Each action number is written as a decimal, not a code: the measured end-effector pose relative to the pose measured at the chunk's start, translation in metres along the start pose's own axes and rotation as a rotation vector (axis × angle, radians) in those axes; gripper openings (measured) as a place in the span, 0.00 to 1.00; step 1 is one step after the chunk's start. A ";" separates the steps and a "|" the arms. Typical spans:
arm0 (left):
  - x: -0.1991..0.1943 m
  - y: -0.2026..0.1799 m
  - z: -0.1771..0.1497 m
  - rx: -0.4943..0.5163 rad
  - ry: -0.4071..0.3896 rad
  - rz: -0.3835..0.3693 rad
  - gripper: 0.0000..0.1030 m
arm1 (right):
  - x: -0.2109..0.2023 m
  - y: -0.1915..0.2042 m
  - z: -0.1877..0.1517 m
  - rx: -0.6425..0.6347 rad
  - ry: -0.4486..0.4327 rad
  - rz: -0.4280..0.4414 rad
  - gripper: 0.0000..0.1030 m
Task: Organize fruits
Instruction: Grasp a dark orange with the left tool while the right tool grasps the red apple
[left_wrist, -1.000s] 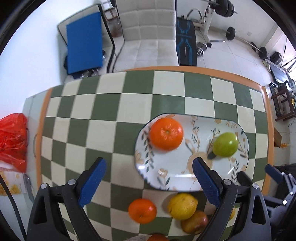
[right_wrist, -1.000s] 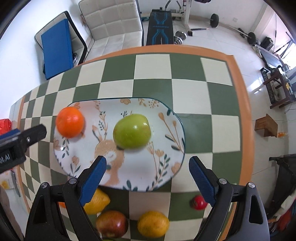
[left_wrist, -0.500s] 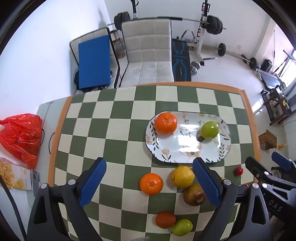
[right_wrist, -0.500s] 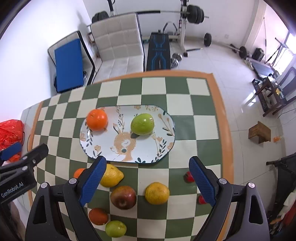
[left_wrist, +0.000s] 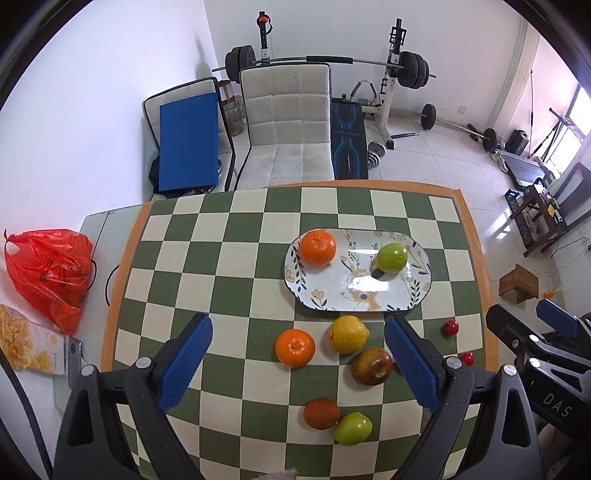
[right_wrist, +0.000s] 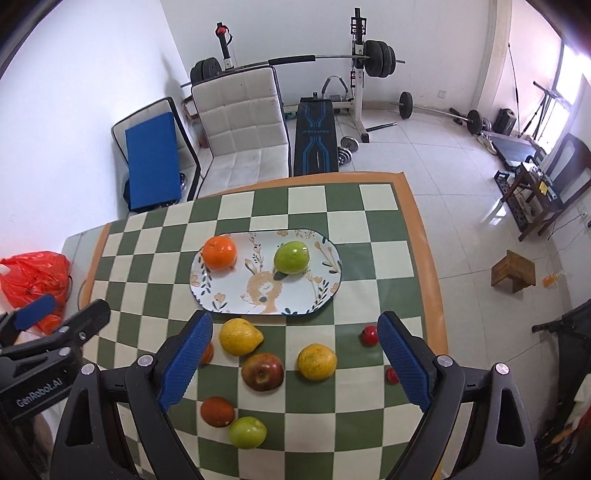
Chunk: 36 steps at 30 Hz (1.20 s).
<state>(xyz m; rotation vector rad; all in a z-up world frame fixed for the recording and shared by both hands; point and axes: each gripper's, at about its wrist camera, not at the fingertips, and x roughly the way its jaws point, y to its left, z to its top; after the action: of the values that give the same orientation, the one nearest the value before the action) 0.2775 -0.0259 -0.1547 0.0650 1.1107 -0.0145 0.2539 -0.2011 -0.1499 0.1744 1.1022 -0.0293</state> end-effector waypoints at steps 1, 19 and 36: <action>0.004 -0.001 -0.001 0.006 0.011 0.001 0.93 | 0.000 0.000 -0.001 0.006 0.003 0.007 0.90; 0.196 0.048 -0.109 -0.145 0.573 0.098 1.00 | 0.218 0.008 -0.088 0.062 0.508 0.150 0.84; 0.224 0.014 -0.166 -0.276 0.740 -0.217 0.85 | 0.215 -0.009 -0.147 0.010 0.586 0.096 0.67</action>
<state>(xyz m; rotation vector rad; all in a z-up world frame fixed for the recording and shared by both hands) 0.2287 0.0025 -0.4280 -0.3227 1.8447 -0.0324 0.2199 -0.1739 -0.4064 0.2534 1.6762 0.1091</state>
